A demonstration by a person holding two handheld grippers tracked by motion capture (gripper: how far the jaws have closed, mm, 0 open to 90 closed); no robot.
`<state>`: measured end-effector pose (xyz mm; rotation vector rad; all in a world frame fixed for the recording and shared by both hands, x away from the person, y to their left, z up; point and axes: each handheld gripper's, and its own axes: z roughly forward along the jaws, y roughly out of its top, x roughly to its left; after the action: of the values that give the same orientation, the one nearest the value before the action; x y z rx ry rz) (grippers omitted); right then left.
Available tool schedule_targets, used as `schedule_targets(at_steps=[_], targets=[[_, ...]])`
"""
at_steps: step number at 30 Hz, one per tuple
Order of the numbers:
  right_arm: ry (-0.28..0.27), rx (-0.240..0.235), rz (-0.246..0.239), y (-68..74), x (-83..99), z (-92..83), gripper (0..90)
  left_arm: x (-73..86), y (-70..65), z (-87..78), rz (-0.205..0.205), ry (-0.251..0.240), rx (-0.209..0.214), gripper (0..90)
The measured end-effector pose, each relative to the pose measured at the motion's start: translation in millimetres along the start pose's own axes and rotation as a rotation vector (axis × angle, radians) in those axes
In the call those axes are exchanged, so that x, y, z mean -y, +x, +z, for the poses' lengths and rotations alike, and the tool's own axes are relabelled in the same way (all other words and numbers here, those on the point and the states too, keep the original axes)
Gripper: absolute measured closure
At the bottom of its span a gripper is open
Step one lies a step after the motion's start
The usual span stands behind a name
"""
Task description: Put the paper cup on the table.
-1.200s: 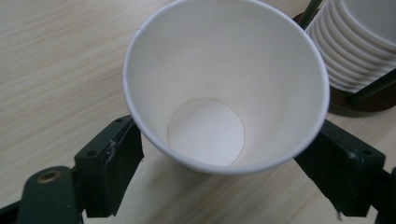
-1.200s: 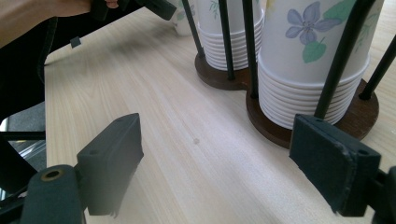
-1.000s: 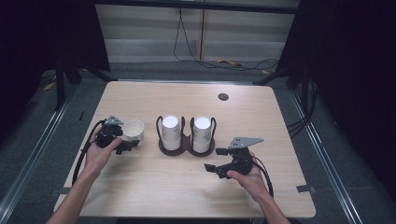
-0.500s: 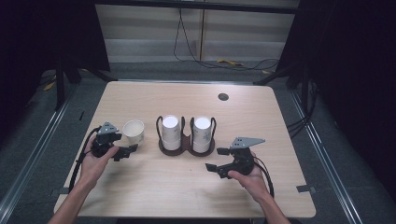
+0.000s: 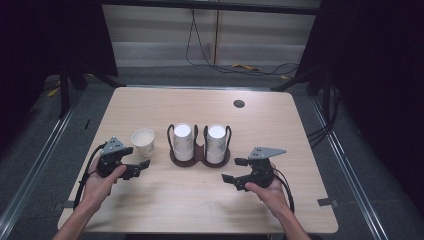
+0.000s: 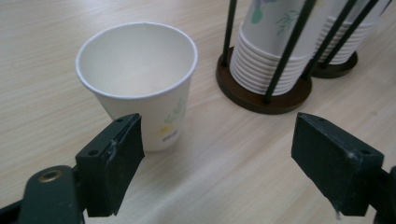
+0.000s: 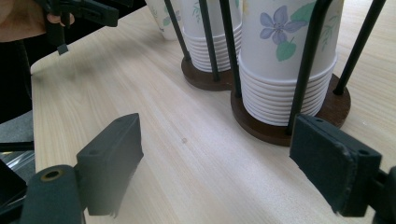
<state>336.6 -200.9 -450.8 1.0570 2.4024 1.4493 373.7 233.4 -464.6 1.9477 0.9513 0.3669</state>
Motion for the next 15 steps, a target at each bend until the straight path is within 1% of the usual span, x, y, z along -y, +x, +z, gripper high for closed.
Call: schedule_targets(at_steps=[3,4,6,10,15], targets=[[-0.001,0.011,0.007,-0.2,0.3,-0.9,16.7,4.8,-7.5,-1.7,0.002,-0.001,0.005,16.7],[0.0,0.015,0.008,-0.2,0.4,-1.2,16.4,7.0,-10.5,-2.2,0.01,0.006,0.017,16.7],[0.007,0.021,0.007,0.6,0.3,-1.8,15.6,10.1,-13.6,-2.6,0.026,0.012,0.022,16.7],[0.018,0.034,0.009,3.3,0.9,-4.9,15.6,17.8,-19.6,-3.5,0.005,0.009,0.009,16.7],[0.01,0.051,0.002,6.2,0.2,-6.4,15.6,25.9,-32.6,-4.4,-0.015,0.01,0.036,16.7]])
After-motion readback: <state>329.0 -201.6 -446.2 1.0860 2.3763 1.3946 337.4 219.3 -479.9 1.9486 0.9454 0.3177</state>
